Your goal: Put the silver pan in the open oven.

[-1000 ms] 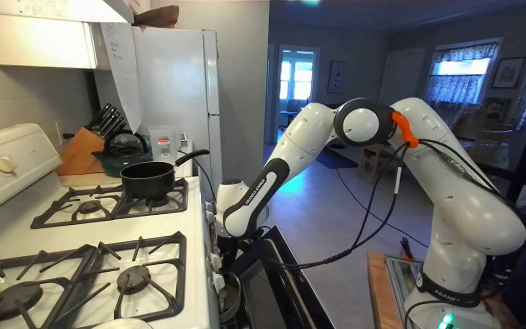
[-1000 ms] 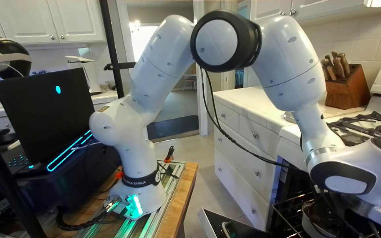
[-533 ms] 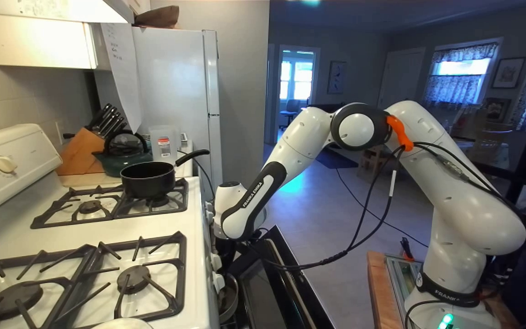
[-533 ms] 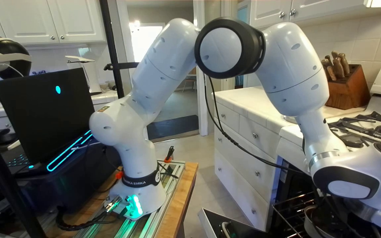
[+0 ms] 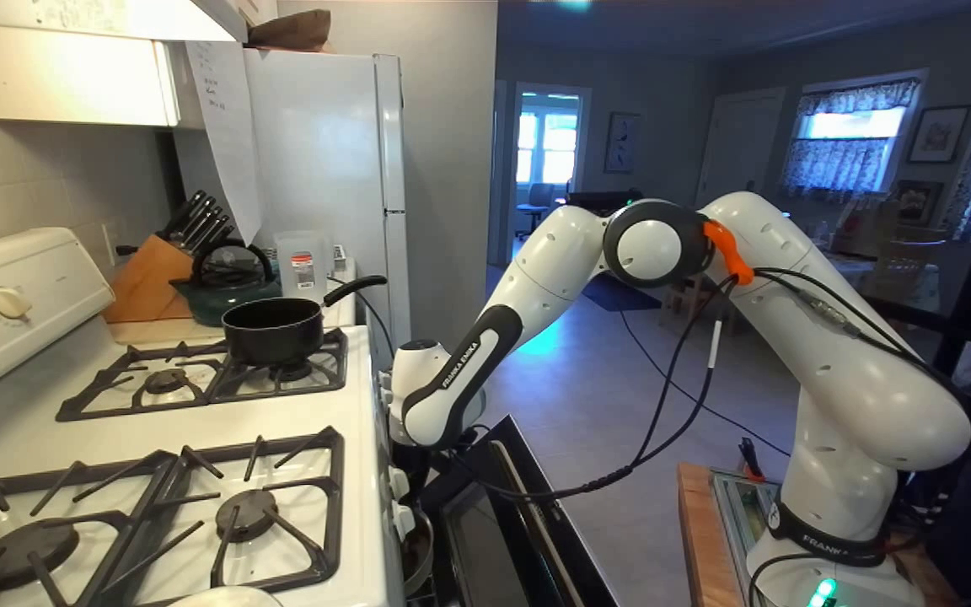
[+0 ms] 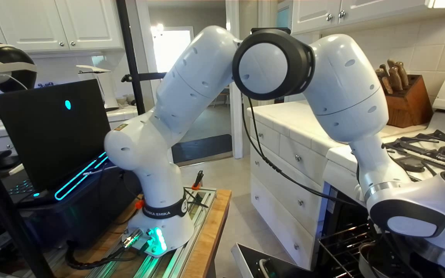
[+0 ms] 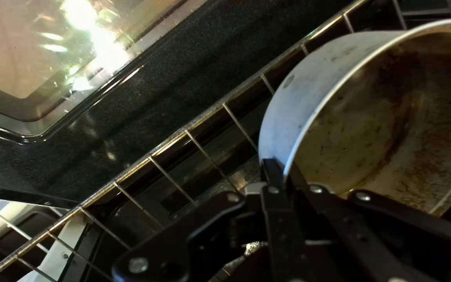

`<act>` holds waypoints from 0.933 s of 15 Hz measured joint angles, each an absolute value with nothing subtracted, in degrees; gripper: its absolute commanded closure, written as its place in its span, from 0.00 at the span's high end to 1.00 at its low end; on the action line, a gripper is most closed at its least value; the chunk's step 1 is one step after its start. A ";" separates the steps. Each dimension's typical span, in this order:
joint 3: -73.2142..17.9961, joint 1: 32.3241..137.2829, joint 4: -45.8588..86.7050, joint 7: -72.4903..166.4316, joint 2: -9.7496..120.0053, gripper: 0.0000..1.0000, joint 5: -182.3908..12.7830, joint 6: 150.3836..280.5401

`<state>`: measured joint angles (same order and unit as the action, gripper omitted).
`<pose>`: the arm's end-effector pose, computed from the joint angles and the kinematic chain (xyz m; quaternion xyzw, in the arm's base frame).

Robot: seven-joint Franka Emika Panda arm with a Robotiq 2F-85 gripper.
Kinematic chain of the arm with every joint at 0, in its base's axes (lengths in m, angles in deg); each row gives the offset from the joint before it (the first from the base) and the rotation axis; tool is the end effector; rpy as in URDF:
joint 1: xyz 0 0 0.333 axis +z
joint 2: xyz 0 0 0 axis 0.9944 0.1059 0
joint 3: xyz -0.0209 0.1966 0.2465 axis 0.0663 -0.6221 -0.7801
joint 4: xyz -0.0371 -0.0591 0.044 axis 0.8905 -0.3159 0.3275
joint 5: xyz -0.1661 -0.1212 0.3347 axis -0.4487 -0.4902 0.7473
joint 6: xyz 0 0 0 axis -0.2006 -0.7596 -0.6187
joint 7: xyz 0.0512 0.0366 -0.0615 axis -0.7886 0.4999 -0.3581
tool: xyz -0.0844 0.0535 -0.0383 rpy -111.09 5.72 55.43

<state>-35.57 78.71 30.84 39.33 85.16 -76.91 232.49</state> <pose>0.6448 -0.0180 0.1003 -0.9982 0.0330 -0.0217 0.0457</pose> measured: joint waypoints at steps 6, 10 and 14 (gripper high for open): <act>-35.59 78.72 29.49 39.33 86.54 0.02 -76.91 232.49; -35.58 78.72 28.96 39.33 87.16 0.02 -76.91 232.49; -35.50 78.72 28.45 39.33 87.90 0.02 -76.91 232.48</act>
<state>-35.50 78.72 28.45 39.33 87.90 -76.91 232.48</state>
